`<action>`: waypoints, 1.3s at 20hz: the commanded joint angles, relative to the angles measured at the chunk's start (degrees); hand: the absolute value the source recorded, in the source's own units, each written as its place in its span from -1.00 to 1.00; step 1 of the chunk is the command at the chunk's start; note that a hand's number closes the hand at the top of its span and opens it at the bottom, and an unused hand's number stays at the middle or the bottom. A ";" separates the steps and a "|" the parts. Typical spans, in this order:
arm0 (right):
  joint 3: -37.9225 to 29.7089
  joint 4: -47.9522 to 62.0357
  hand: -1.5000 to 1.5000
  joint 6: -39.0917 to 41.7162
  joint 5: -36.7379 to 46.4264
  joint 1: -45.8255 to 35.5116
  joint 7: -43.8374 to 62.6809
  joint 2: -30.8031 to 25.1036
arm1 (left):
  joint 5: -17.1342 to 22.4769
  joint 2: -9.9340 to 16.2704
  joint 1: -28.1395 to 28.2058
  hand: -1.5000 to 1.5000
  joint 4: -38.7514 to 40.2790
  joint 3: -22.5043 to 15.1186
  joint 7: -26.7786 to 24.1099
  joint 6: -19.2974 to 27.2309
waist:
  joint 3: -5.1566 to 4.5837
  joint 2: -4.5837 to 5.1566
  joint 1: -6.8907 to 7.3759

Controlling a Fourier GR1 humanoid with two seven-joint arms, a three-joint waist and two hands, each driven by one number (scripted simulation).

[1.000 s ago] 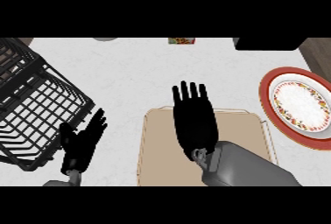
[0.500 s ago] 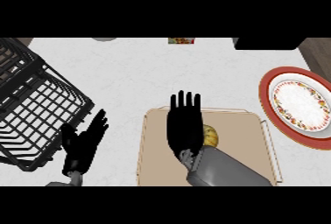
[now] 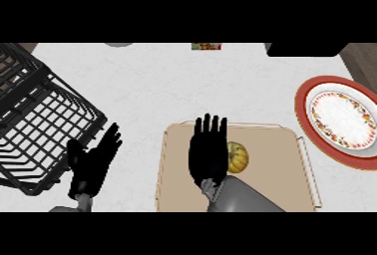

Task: Pick the squash from the tray and place it in the plate

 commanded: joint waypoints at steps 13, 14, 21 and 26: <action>-5.65 6.69 -1.00 0.83 11.65 5.92 -1.10 -0.37 | -0.34 -0.93 -0.46 0.00 2.47 2.85 -2.06 -2.71 | 0.00 0.06 -0.11; -7.01 8.14 -1.00 1.52 12.12 4.61 -0.09 1.83 | -1.62 -2.36 -0.31 0.00 -1.05 0.51 1.00 -0.91 | 0.02 0.04 0.02; -7.23 9.94 1.00 7.78 13.77 4.75 -5.18 0.54 | -3.64 -3.57 0.27 0.00 -0.14 0.62 0.40 -0.05 | 0.00 0.02 -0.06; -6.33 11.01 1.00 5.54 18.23 5.77 -7.69 1.79 | -3.17 -2.97 -0.22 0.00 3.07 3.05 -1.74 -2.71 | 0.00 0.05 -0.06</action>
